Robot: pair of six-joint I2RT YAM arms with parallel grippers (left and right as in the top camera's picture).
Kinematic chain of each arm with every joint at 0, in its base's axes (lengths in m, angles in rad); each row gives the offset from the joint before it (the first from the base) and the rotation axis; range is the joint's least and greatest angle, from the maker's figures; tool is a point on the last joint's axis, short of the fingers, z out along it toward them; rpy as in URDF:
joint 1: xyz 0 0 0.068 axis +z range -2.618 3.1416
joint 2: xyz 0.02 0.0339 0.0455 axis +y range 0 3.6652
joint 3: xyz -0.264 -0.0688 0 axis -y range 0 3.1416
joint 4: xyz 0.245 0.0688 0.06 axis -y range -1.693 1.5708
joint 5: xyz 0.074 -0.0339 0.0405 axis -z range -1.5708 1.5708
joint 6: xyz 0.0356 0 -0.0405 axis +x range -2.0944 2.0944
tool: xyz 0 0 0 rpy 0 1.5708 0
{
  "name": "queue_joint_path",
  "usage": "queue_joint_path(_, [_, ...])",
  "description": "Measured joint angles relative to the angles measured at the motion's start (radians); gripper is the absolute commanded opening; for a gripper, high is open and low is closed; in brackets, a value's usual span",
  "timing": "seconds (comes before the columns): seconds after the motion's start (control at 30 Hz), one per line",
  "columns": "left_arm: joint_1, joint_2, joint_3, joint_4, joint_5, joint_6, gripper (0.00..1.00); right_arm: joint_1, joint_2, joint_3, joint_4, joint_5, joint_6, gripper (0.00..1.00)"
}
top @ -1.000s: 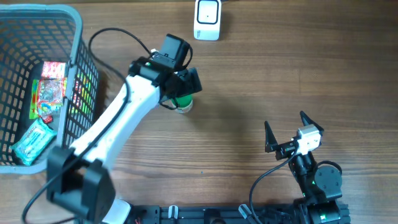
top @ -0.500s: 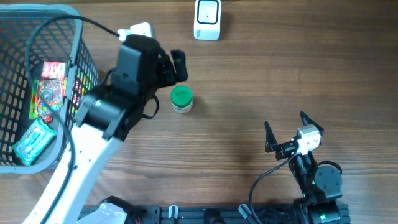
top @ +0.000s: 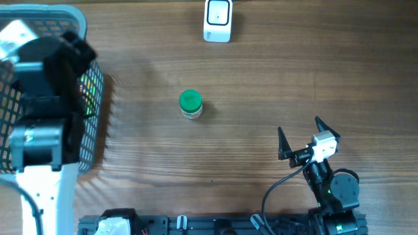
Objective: Scan the item barcode
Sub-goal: 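Return the left gripper to the basket and grasp the Haribo gummy bag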
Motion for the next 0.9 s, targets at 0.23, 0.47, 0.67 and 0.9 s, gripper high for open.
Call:
queue_joint_path(0.23, [0.436,0.077,0.010,-0.152,0.195,-0.266,1.00,0.000,0.000,0.000,0.000,0.000,0.000,1.00])
queue_joint_path(0.47, [0.478,0.377,0.012,-0.168,0.245,-0.314,1.00,0.000,0.000,0.000,0.000,0.000,0.000,1.00])
queue_joint_path(0.67, [0.478,0.637,0.012,-0.163,0.326,-0.462,1.00,0.000,0.000,0.000,0.000,0.000,0.000,1.00])
queue_joint_path(0.9, [0.478,0.797,0.012,-0.130,0.396,-0.485,1.00,0.000,0.000,0.000,0.000,0.000,0.000,1.00])
